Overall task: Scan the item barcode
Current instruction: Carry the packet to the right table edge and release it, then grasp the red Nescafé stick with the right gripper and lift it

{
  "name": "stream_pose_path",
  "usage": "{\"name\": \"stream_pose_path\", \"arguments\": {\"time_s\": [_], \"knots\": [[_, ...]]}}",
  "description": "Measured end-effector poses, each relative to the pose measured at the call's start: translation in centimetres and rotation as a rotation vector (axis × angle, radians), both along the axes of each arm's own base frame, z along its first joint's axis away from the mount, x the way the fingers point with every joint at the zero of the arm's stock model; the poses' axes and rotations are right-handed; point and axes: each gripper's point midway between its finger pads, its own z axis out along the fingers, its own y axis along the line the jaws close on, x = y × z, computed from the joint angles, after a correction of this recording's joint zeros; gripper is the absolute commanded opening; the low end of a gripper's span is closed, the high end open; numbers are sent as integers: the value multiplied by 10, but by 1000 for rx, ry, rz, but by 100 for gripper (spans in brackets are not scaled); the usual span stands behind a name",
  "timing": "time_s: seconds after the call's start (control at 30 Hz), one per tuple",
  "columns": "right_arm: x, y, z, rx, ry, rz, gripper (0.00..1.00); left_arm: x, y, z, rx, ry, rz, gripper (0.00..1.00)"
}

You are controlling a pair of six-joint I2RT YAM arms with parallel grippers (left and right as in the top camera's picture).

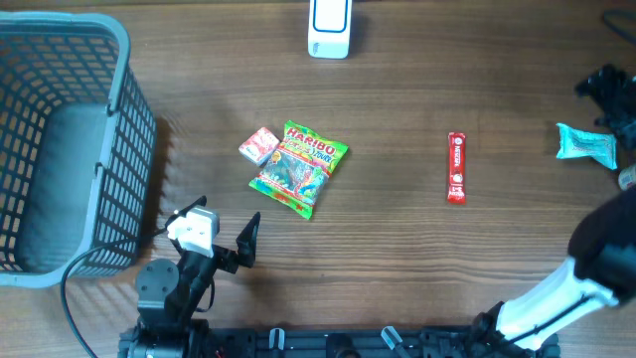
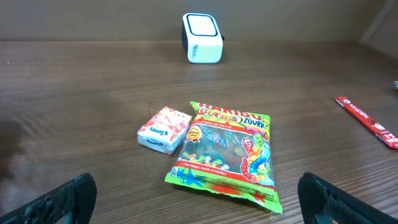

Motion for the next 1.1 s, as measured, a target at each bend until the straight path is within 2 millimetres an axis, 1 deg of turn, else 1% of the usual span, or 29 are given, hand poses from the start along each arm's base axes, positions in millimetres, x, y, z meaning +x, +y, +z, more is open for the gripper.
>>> {"name": "stream_pose_path", "arguments": {"time_s": [0.03, 0.07, 0.1, 0.13, 0.17, 0.2, 0.27, 0.3, 0.33, 0.37, 0.43, 0.5, 0.6, 0.63, 0.7, 0.77, 0.8, 0.83, 0.87, 0.9, 0.93, 0.97, 1.03, 1.1], "knots": [[-4, 24, 34, -8, -48, 51, 100, 0, 0, 0, 0, 0, 0, 100], [-15, 73, 78, -7, -97, 167, 100, 0, 0, 0, 0, 0, 0, 100], [-22, 95, 89, 6, -102, 220, 100, 0, 0, 0, 0, 0, 0, 100], [-36, 140, 89, 56, -47, 342, 100, 0, 0, 0, 0, 0, 0, 100], [-37, 165, 80, 80, -17, 414, 100, 0, 0, 0, 0, 0, 0, 100], [-38, 189, 63, 100, 29, 485, 99, 0, 0, 0, 0, 0, 0, 100], [-36, 225, 25, 124, 80, 584, 79, 0, 0, 0, 0, 0, 0, 100], [-39, 244, -1, 140, 116, 630, 79, 0, 0, 0, 0, 0, 0, 100], [-47, 255, -28, 154, 156, 660, 88, 0, 0, 0, 0, 0, 0, 100], [-53, 258, -53, 162, 179, 668, 89, 0, 0, 0, 0, 1, 0, 100], [-60, 256, -79, 159, 201, 664, 89, 0, 0, 0, 0, 0, 0, 100], [-62, 250, -91, 125, 210, 654, 89, 0, 0, 0, 0, 1, 0, 100], [-52, 235, -95, 33, 204, 630, 89, 0, 0, 0, 0, 1, 0, 100], [-52, 230, -101, 8, 225, 622, 90, 0, 0, 0, 0, 1, 0, 100], [-48, 224, -118, -16, 261, 613, 88, 0, 0, 0, 0, 0, 0, 100], [-49, 221, -146, -20, 329, 611, 84, 0, 0, 0, 0, 0, 0, 100], [-50, 219, -166, -26, 373, 640, 75, 0, 0, 0, 0, 0, 0, 100], [-47, 219, -169, -26, 374, 645, 67, 0, 0, 0, 0, 0, 0, 100], [-45, 219, -171, -32, 380, 667, 61, 0, 0, 0, 0, 1, 0, 100], [-41, 219, -172, -38, 377, 684, 51, 0, 0, 0, 0, 0, 0, 100], [-36, 220, -173, -45, 372, 710, 31, 0, 0, 0, 0, 0, 0, 100], [-31, 221, -175, -51, 370, 743, 4, 0, 0, 0, 0, 0, 0, 100], [-24, 222, -177, -61, 360, 773, 4, 0, 0, 0, 0, 0, 0, 100], [-22, 223, -177, -58, 359, 790, 4, 0, 0, 0, 0, 0, 0, 100]]}}
